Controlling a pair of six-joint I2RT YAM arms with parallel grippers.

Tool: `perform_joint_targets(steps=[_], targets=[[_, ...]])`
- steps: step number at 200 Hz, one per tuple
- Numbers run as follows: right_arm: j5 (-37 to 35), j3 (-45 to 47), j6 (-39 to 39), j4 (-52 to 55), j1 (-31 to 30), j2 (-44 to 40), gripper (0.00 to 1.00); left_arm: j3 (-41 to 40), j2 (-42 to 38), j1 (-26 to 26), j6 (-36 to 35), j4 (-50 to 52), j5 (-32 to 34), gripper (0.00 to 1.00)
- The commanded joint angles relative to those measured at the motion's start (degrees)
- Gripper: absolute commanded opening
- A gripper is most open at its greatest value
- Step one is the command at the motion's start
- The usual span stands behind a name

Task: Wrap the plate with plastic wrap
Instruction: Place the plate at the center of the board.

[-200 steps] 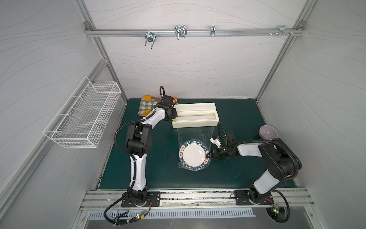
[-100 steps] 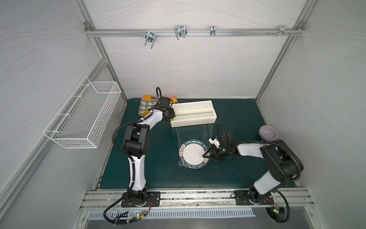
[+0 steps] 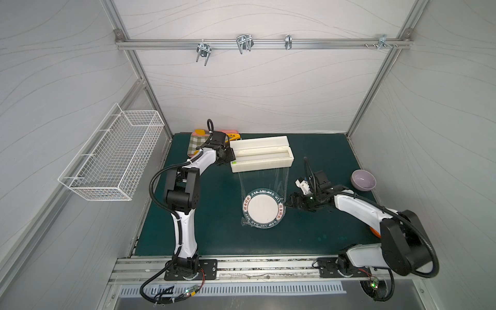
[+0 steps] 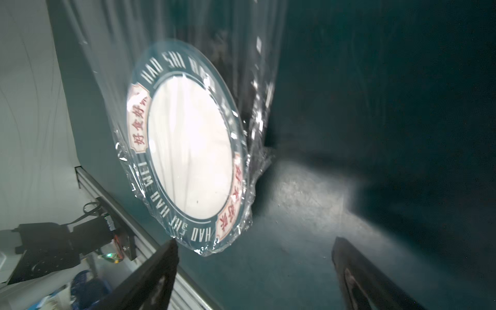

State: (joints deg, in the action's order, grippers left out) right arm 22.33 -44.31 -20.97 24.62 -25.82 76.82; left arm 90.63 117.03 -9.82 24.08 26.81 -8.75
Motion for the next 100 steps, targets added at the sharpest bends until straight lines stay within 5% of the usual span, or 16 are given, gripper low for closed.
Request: perform_joint_targets(steps=[1,100], targets=[[-5.82,-9.06,9.42,4.05,-2.44,-0.25,0.85,1.88,-3.91,1.18,-3.56,4.13,-4.37,0.63],[5.29,-35.41,43.32,-14.09,-7.27,23.54,0.76,18.40,8.03,3.49,-7.04,12.37,-10.92,0.52]])
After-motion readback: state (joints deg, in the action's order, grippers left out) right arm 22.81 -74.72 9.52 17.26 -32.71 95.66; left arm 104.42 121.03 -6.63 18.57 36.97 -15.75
